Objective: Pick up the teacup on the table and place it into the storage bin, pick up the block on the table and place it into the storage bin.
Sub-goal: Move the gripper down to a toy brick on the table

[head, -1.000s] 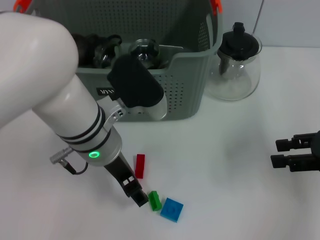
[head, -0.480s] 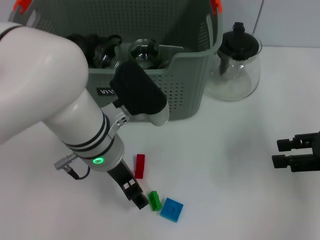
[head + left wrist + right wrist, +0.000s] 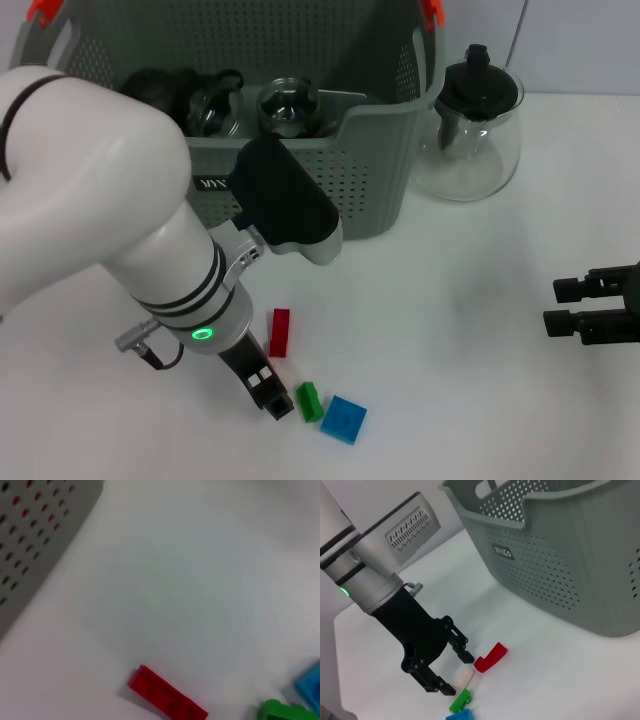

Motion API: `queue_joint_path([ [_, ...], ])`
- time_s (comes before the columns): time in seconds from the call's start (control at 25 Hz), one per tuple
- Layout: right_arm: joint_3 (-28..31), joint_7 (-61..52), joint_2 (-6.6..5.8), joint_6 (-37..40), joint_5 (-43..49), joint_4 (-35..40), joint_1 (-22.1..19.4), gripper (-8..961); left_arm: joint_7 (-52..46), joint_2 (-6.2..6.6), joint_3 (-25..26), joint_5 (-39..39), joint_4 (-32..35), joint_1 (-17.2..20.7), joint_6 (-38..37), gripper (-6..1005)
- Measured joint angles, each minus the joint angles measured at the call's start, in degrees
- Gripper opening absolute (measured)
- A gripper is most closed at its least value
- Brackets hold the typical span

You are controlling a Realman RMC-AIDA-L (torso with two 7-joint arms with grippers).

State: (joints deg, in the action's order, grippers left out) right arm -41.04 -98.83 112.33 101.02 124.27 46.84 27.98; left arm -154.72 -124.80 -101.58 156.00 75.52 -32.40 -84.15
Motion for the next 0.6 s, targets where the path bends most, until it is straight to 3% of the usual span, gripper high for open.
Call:
queue_joint_path([
  [0.2,0.0,0.2,0.0,0.0,0.0,0.0,0.0,659,-0.6,0.0,-0.3,0.0,-1.1,0.0,1.0,676],
  [0.44,0.0,0.2,0.0,0.0,0.0,0.0,0.0,658,-1.0,0.0,-1.2,0.0,-1.1,0.0,1.5,682],
  [0.6,0.0,0.2,0.0,0.0,0.0,0.0,-0.2,658,-1.0,0.0,-1.5,0.0,-0.9,0.0,1.4,617],
])
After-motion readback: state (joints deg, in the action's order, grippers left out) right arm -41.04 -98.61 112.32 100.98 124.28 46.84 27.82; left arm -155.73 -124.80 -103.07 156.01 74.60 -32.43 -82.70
